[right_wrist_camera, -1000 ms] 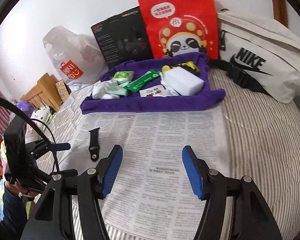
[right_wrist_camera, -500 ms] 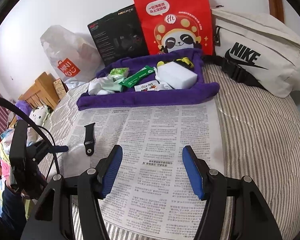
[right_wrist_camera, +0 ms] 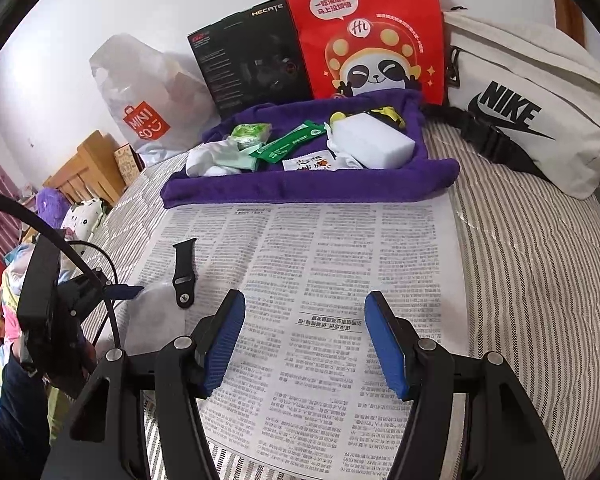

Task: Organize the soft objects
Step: 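Grasp the grey mesh bag with the left tool and lift it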

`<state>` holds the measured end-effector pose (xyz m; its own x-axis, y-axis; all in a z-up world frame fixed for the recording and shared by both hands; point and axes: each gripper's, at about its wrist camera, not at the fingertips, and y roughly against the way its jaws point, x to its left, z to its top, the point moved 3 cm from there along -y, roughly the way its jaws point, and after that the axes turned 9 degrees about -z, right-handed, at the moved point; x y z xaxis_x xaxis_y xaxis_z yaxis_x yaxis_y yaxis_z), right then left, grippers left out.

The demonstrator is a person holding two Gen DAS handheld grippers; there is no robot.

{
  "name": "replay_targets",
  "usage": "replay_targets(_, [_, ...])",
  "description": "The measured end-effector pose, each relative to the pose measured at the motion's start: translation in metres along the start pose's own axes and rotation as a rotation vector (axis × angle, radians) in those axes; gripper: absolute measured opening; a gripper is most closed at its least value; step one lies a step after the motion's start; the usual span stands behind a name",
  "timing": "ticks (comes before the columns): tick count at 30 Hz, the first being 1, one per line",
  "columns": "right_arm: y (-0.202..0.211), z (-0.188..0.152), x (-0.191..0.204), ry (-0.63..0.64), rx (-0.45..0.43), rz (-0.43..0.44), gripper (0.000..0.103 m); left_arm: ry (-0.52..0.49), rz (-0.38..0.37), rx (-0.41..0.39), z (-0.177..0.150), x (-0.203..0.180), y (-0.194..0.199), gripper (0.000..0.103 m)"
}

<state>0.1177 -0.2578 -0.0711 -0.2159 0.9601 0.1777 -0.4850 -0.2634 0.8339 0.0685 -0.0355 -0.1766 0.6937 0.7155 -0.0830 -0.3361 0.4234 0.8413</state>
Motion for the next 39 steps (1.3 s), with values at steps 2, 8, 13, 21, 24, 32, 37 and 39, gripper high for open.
replay_targets(2, [-0.003,0.0,-0.001,-0.006,0.007,0.001,0.062,0.025,-0.009,0.0,0.001,0.002,0.0,0.103])
replay_targets(8, [-0.007,-0.002,-0.001,-0.004,0.021,-0.011,0.062,0.038,-0.011,-0.035,0.004,-0.002,0.008,0.063])
replay_targets(13, [-0.012,-0.002,0.003,0.0,0.032,-0.011,0.062,0.115,-0.041,-0.047,0.011,0.014,0.011,0.022])
replay_targets(21, [-0.02,-0.004,0.015,0.04,0.05,-0.015,0.062,0.218,-0.005,-0.051,0.022,0.048,0.01,0.014])
replay_targets(24, [-0.021,-0.002,0.017,0.047,0.052,-0.017,0.062,0.252,0.046,-0.05,0.021,0.069,0.01,0.014])
replay_targets(32, [-0.042,0.008,0.057,0.162,0.057,0.039,0.062,0.28,0.001,-0.083,0.014,0.088,0.013,0.014])
replay_targets(37, [-0.066,0.017,0.092,0.273,0.065,0.06,0.062,0.291,-0.004,-0.092,0.006,0.098,0.02,0.014])
replay_targets(39, [-0.076,0.019,0.106,0.33,0.056,0.067,0.062,0.292,-0.012,-0.094,0.005,0.101,0.021,0.014])
